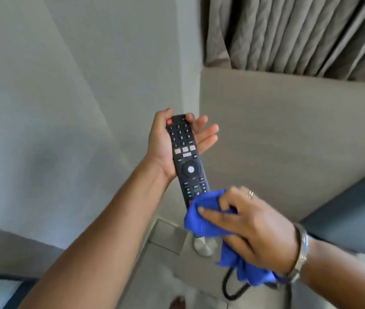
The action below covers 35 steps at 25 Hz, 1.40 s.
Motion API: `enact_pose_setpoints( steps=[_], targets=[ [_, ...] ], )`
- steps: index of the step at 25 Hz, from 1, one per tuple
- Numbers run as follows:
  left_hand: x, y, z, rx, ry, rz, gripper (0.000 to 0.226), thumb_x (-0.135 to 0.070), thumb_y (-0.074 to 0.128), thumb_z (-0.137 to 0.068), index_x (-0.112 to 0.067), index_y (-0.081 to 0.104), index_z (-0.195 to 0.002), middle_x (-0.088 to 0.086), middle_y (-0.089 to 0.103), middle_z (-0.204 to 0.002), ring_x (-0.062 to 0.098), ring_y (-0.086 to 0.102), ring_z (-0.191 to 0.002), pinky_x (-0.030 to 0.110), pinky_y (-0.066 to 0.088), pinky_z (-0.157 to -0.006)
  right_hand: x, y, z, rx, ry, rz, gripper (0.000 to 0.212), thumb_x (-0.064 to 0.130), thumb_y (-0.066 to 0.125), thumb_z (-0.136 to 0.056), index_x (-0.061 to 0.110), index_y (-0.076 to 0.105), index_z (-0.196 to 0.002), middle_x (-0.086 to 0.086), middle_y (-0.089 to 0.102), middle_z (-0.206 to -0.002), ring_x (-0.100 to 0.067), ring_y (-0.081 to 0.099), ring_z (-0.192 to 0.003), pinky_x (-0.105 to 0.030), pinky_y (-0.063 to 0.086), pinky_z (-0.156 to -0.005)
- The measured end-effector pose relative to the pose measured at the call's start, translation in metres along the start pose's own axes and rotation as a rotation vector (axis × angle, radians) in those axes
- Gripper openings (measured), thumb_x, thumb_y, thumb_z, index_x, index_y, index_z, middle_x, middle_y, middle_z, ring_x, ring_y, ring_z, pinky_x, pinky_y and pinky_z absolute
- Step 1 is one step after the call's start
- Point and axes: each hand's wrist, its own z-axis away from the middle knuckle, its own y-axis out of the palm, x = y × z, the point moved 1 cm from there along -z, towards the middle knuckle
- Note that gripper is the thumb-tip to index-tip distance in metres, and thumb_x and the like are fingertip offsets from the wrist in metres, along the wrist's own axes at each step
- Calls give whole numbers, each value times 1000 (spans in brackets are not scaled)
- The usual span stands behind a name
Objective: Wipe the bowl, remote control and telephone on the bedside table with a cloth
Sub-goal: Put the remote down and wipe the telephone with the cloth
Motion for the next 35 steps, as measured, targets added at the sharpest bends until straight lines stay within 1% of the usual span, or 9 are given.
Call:
enact_pose_setpoints(
  steps=[3, 5, 9, 14, 19, 24, 30, 33, 35],
  targets=[
    [81, -58, -38, -137, -165, -16, 44, -45, 40, -95, -11, 61, -75, 11, 75, -79, 39, 74, -89, 45, 62, -74, -26, 74, 74, 290, 113, 14, 32, 31, 41, -91, 26, 66, -110, -6, 58, -86, -25, 52, -68, -31, 47, -52],
    [141, -98, -66, -177, -295, -70, 48, -47, 40, -94, -12, 67, -75, 10, 74, -80, 35, 74, -84, 43, 62, -71, -56, 121, 129, 429, 386, -28, 32, 39, 44, -87, 30, 65, -108, -4, 59, -91, -27, 57, -72, -34, 51, -56],
    [287, -191, -109, -188, -515, -497, 51, -47, 39, -97, -16, 72, -73, 0, 62, -65, 16, 61, -58, 36, 60, -59, -144, 205, 245, 295, 990, -19, 39, 31, 65, -83, 28, 62, -123, -9, 57, -103, -34, 59, -87, -39, 51, -73],
    [462, -308, -148, -370, -467, -771, 34, -34, 52, -95, -11, 65, -75, 5, 61, -56, 20, 58, -43, 31, 54, -44, -254, 318, 322, 77, 1378, 60, 38, 38, 55, -89, 22, 58, -123, -11, 50, -112, -32, 51, -96, -40, 49, -77],
    [540, -391, -175, -414, -333, -1099, 41, -31, 58, -94, -10, 57, -59, 21, 62, -55, 33, 60, -44, 38, 53, -47, -340, 392, 328, -61, 1393, 85, 47, 42, 57, -87, 18, 56, -127, -17, 53, -112, -39, 51, -98, -38, 46, -72],
    [561, -404, -183, -402, -133, -1559, 48, -31, 55, -96, -17, 43, -51, -4, 43, -46, 8, 37, -42, 30, 30, -48, -370, 417, 335, 96, 1203, 311, 58, 58, 36, -88, 22, 52, -131, -15, 52, -132, -42, 50, -110, -50, 44, -85],
    [566, -394, -173, -391, -58, -2028, 33, -41, 54, -93, -12, 63, -104, 15, 63, -101, 31, 60, -93, 41, 48, -79, -382, 448, 355, 238, 1014, 247, 80, 66, 30, -86, 21, 13, -150, -16, 16, -157, -42, 10, -142, -54, 15, -112],
    [581, -359, -182, -10, 230, -1903, 35, -40, 48, -96, -14, 57, -118, 10, 63, -108, 22, 57, -101, 41, 44, -90, -384, 453, 358, 244, 1000, 240, 79, 57, 34, -88, 14, 9, -150, -18, 13, -158, -42, 8, -143, -58, 18, -113],
    [601, -334, -192, 193, 218, -1738, 36, -36, 42, -98, -12, 59, -118, 7, 66, -106, 19, 60, -99, 41, 47, -91, -384, 457, 356, 276, 991, 249, 72, 50, 32, -91, 14, 11, -149, -19, 12, -158, -43, 5, -143, -61, 22, -111]
  ],
)
